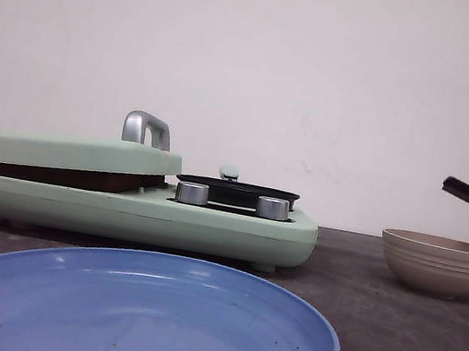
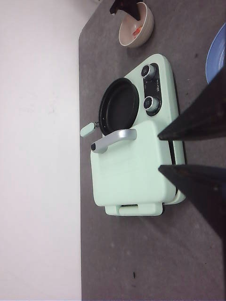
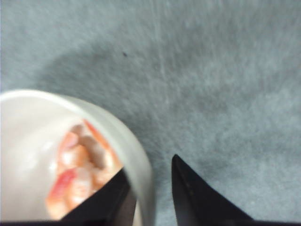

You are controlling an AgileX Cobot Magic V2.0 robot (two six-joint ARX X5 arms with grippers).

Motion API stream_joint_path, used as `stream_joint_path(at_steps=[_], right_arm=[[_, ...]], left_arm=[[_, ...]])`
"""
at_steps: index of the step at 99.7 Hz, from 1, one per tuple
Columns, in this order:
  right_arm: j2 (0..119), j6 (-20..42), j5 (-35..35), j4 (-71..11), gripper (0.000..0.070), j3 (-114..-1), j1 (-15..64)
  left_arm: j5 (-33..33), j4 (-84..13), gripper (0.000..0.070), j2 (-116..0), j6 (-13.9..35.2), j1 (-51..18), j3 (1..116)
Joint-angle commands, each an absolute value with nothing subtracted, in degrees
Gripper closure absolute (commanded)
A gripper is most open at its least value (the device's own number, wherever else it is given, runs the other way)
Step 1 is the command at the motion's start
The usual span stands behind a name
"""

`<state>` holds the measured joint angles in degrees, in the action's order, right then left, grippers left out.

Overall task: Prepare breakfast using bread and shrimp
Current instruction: 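Lift the shrimp bowl with the right gripper toward the frying pan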

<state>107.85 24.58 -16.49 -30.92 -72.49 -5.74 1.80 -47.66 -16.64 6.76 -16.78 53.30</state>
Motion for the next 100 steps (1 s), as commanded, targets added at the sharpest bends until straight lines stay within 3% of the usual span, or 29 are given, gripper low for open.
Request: stream_joint_path(at_steps=[1, 3, 24, 38, 56, 69, 81, 100], right_arm=[[109.4, 25.5, -16.7, -30.7, 0.0661, -73.3, -5.8], [109.4, 25.5, -17.0, -30.6, 0.07, -73.3, -5.8], [108.7, 25.1, -23.6, -26.7, 0.07, -73.3, -5.8], [104.9, 25.2, -26.0, -19.2, 0.07, -73.4, -4.0], [99.7, 26.7, -28.1, -8.7, 0.07, -75.4, 1.9], [99.5, 26.4, -30.2, -7.7, 0.07, -79.3, 7.8], [99.5, 23.1, -27.8, -6.0, 0.07, -81.1, 14.2], [99.6, 15.3, -14.9, -2.1, 0.07, -81.1, 23.2]], left_arm=[[2.0, -47.1, 0.069, -16.9, 6.7, -17.0, 53.9], [2.0, -47.1, 0.069, -16.9, 6.7, -17.0, 53.9], [2.0, -47.1, 0.069, -16.9, 6.7, -17.0, 53.9], [2.0, -47.1, 0.069, -16.9, 6.7, -17.0, 53.9], [2.0, -47.0, 0.069, -16.9, 6.7, -17.0, 53.9], [2.0, -47.0, 0.069, -16.9, 6.7, -17.0, 53.9], [2.2, -47.0, 0.069, -16.9, 6.7, -17.0, 53.9], [4.3, -47.1, 0.069, -16.9, 6.7, -17.0, 53.9]])
